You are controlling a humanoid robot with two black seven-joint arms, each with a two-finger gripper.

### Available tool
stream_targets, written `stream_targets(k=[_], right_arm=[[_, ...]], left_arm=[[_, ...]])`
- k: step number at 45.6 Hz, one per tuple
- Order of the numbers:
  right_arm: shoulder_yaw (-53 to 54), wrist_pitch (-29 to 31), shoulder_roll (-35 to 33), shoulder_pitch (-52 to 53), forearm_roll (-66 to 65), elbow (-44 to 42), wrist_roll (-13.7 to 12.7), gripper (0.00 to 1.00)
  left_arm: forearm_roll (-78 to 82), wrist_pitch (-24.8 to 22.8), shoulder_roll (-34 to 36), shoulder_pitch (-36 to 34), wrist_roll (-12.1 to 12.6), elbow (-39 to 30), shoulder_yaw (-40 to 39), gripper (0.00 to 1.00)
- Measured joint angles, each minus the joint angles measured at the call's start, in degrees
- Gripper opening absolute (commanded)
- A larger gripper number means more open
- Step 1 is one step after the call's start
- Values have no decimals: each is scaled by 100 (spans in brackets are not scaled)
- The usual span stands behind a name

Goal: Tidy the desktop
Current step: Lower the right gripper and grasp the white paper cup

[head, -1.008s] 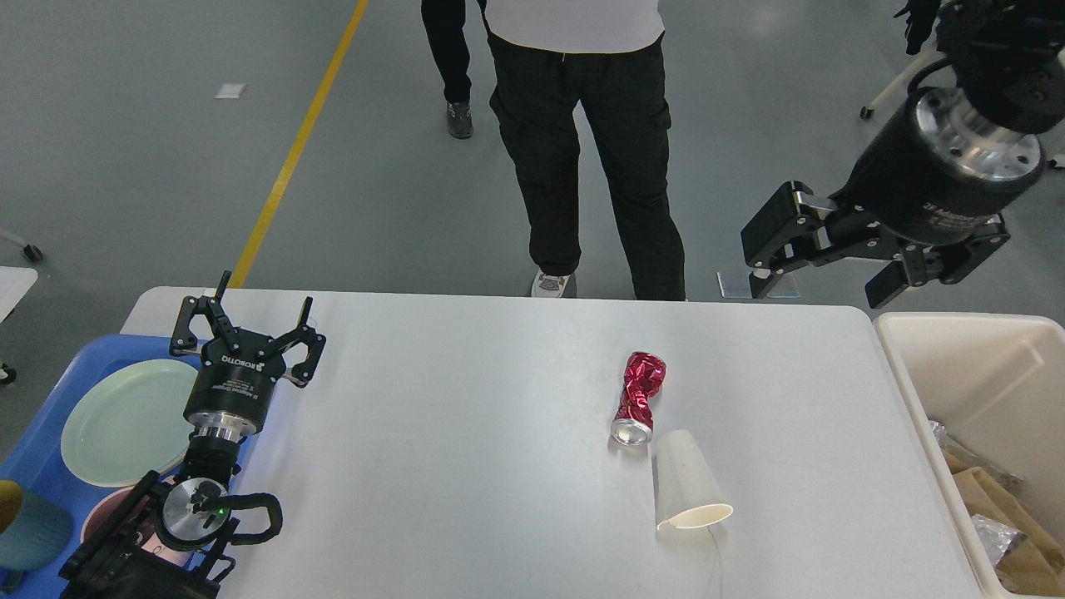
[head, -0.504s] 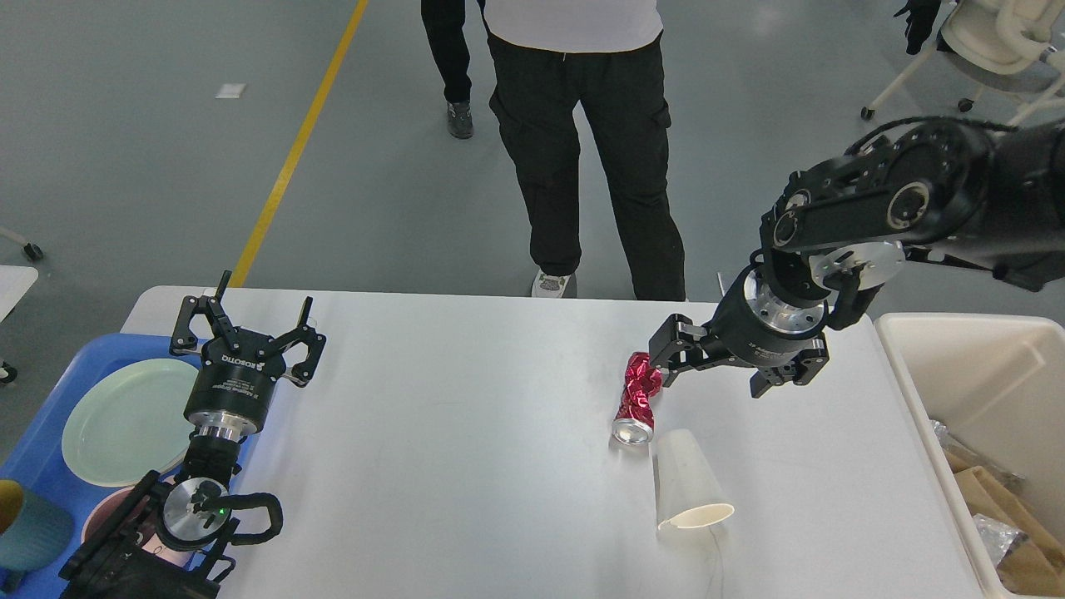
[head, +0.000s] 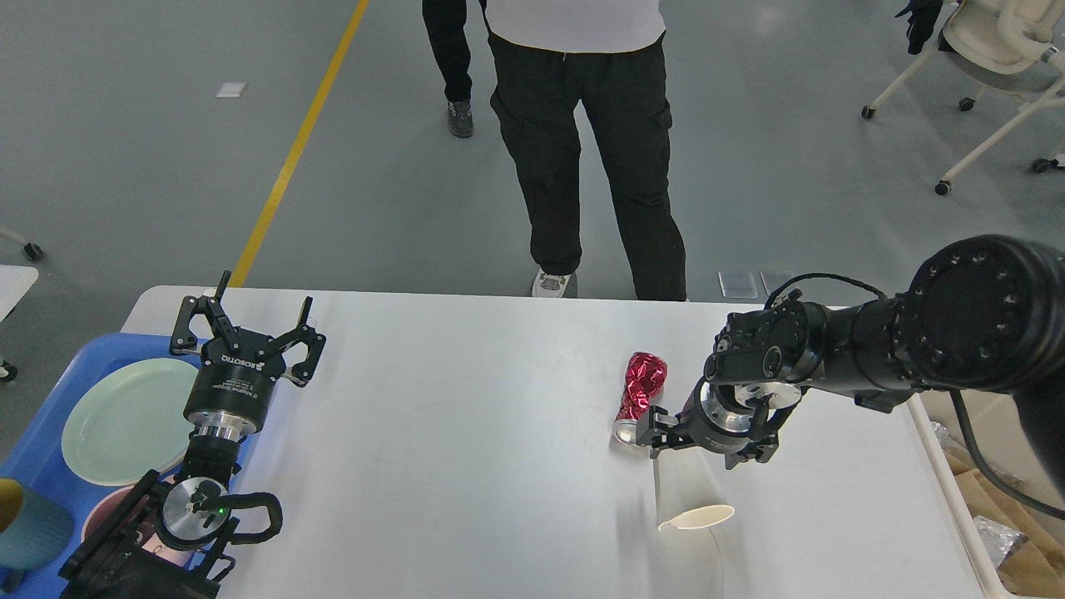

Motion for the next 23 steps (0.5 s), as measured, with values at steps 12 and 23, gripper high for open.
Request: stream_targets(k=[12, 23], right_arm=[[9, -211, 159, -524, -203, -375, 0, 100], [19, -221, 160, -569, -297, -415, 0, 98]], left_arm=[[-1, 0, 0, 0, 0, 0, 0, 96], [0, 0, 0, -3, 0, 0, 0, 96]])
